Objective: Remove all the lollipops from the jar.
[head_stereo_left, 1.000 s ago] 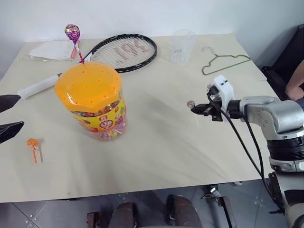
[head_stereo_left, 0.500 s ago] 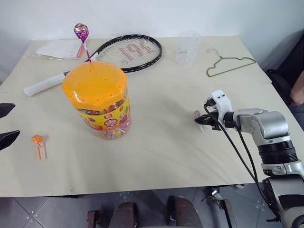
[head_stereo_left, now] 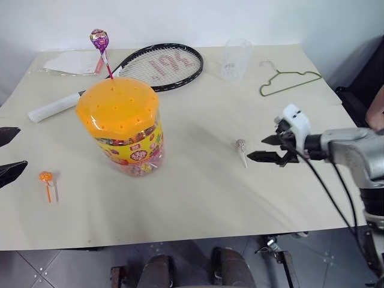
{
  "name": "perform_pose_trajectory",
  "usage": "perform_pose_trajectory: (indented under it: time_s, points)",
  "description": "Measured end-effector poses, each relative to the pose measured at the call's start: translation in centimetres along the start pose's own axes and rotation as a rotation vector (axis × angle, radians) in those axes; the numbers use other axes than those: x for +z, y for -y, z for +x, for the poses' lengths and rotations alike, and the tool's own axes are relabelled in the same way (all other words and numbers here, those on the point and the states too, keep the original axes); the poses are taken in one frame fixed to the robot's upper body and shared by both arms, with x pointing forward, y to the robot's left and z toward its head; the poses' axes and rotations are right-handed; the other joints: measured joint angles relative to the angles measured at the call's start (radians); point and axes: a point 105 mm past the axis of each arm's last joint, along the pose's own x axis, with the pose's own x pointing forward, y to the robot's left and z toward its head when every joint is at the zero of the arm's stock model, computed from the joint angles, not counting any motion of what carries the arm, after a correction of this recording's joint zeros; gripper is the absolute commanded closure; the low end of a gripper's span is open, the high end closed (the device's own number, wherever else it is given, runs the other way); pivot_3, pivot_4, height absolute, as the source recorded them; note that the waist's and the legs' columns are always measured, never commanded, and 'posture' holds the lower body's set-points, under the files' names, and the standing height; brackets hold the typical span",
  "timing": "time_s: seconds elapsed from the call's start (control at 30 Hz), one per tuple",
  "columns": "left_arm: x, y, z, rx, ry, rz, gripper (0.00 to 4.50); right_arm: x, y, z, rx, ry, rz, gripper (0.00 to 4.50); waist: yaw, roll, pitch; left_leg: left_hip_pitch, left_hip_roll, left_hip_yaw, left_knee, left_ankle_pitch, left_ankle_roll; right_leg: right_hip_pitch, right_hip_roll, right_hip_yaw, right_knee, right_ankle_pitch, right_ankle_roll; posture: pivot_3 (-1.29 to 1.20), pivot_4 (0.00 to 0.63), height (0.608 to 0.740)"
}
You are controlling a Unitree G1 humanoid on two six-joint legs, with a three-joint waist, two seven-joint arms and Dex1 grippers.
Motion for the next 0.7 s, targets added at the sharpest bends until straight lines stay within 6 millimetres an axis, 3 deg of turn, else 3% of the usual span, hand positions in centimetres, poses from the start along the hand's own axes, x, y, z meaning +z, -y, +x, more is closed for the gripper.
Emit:
perform_pose_trajectory:
  time_s: [0.1, 0.33, 0.7]
  points:
    - [0.1, -0.1, 0.1, 0.003, 0.006, 0.004, 0.0, 3.7, -1.3, -0.9, 0.082, 0.102, -0.114, 0.03, 0.0, 0.0, 0.0, 0.0, 0.001, 0.0, 0.0, 0.0, -0.001, 0.0, 0.001, 0.0, 0.0, 0.0, 0.0, 0.0, 0.15, 0.74]
    - [0.4, -0.7, 0.9, 0.011, 0.05, 0.023, 0.0, 14.0, -4.3, 0.8, 0.266, 0.438, -0.319, 0.03, -0.005, 0.0, 0.0, 0.001, 0.002, 0.003, 0.0, 0.0, -0.001, -0.001, 0.002, 0.001, 0.001, 0.0, 0.0, 0.0, 0.15, 0.74]
    - [1.0, -1.1, 1.0, 0.048, 0.073, 0.044, 0.0, 18.8, -7.9, 6.5, 0.495, 0.619, -0.24, 0.03, -0.014, -0.001, 0.0, 0.0, 0.002, 0.002, 0.001, -0.001, -0.001, -0.001, 0.002, 0.0, 0.002, 0.0, -0.001, 0.0, 0.15, 0.74]
